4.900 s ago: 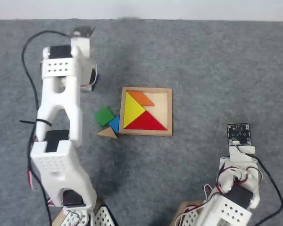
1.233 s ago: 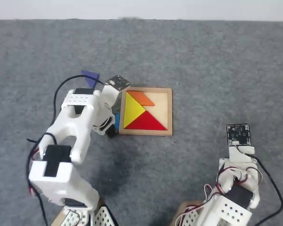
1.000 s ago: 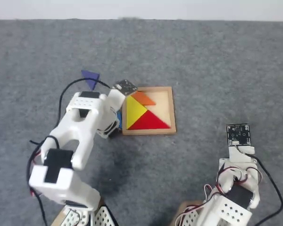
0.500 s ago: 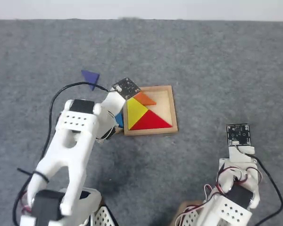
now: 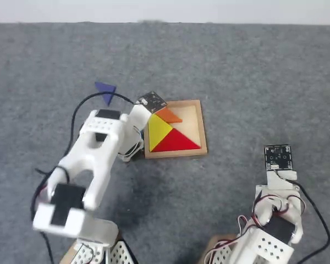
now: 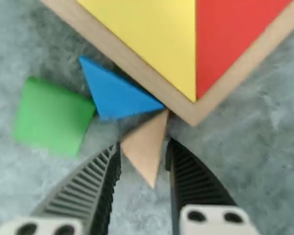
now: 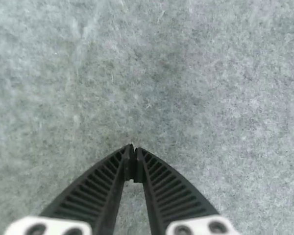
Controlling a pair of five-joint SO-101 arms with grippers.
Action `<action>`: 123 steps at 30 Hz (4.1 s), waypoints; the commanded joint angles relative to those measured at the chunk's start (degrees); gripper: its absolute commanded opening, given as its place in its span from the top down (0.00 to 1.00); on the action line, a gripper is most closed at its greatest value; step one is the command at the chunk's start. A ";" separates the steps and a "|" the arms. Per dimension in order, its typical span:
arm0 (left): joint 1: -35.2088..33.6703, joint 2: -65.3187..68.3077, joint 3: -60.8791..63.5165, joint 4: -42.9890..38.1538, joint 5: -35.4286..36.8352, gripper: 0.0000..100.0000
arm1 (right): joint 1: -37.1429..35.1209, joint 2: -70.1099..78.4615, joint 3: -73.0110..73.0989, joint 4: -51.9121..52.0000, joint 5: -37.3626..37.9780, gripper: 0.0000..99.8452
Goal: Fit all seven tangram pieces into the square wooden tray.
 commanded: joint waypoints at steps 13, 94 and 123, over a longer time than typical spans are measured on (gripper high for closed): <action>0.35 6.59 -5.14 0.53 -2.29 0.87 | -0.57 -0.75 0.97 0.40 0.70 0.99; 16.62 23.12 -47.08 6.42 10.73 0.91 | -0.57 -0.75 0.97 0.40 0.70 0.99; 20.31 32.09 -52.62 3.43 14.95 0.91 | -0.57 -0.75 0.97 0.22 0.70 0.99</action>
